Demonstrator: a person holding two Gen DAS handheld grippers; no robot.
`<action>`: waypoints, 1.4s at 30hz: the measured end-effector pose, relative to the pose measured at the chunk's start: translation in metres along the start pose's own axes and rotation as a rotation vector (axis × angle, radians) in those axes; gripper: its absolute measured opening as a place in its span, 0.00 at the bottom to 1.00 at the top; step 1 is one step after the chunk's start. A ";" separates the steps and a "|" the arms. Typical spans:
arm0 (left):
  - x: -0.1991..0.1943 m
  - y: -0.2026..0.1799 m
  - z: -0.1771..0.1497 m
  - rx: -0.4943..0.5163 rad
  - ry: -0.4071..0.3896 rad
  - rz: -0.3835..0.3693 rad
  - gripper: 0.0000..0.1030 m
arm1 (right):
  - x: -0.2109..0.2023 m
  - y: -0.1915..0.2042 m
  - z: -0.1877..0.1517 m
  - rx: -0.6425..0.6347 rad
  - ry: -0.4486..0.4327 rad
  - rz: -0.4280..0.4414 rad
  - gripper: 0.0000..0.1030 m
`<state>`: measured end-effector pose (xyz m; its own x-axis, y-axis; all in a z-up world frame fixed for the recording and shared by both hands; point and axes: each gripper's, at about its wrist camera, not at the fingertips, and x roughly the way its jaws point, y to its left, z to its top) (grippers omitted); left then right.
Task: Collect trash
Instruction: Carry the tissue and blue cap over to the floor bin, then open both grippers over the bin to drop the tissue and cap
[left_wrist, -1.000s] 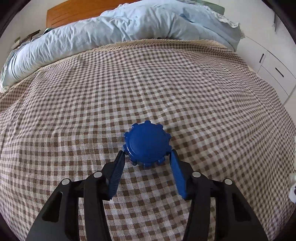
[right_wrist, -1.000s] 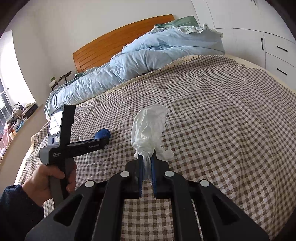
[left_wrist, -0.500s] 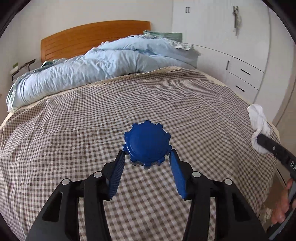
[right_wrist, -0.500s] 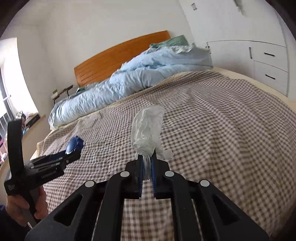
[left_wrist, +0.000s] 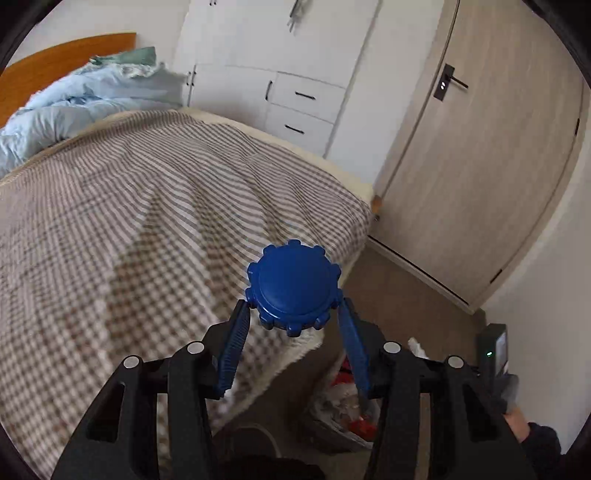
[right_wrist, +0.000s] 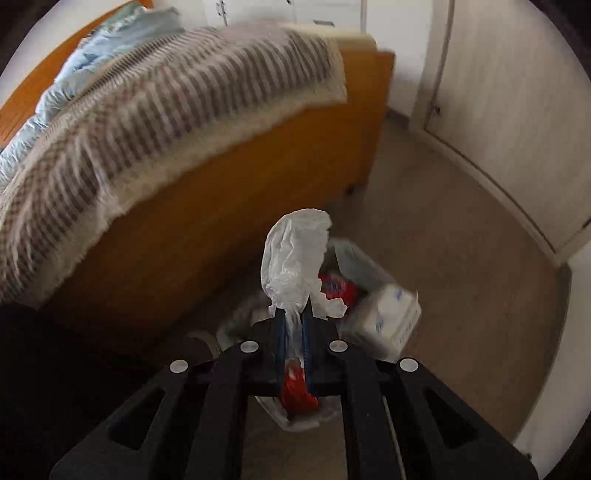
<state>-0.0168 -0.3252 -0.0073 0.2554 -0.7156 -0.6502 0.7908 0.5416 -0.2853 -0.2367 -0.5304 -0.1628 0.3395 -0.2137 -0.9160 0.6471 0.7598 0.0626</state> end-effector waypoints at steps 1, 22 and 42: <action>0.013 -0.010 -0.005 0.002 0.037 -0.027 0.46 | 0.014 -0.007 -0.010 0.015 0.033 0.007 0.08; 0.244 -0.145 -0.085 0.140 0.629 -0.137 0.45 | 0.110 -0.083 -0.038 0.219 0.161 0.003 0.48; 0.296 -0.155 -0.133 0.217 0.731 -0.030 0.64 | 0.067 -0.091 -0.034 0.198 0.092 -0.021 0.49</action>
<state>-0.1376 -0.5621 -0.2493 -0.1413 -0.2132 -0.9667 0.9023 0.3741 -0.2144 -0.2959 -0.5932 -0.2428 0.2663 -0.1642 -0.9498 0.7777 0.6187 0.1111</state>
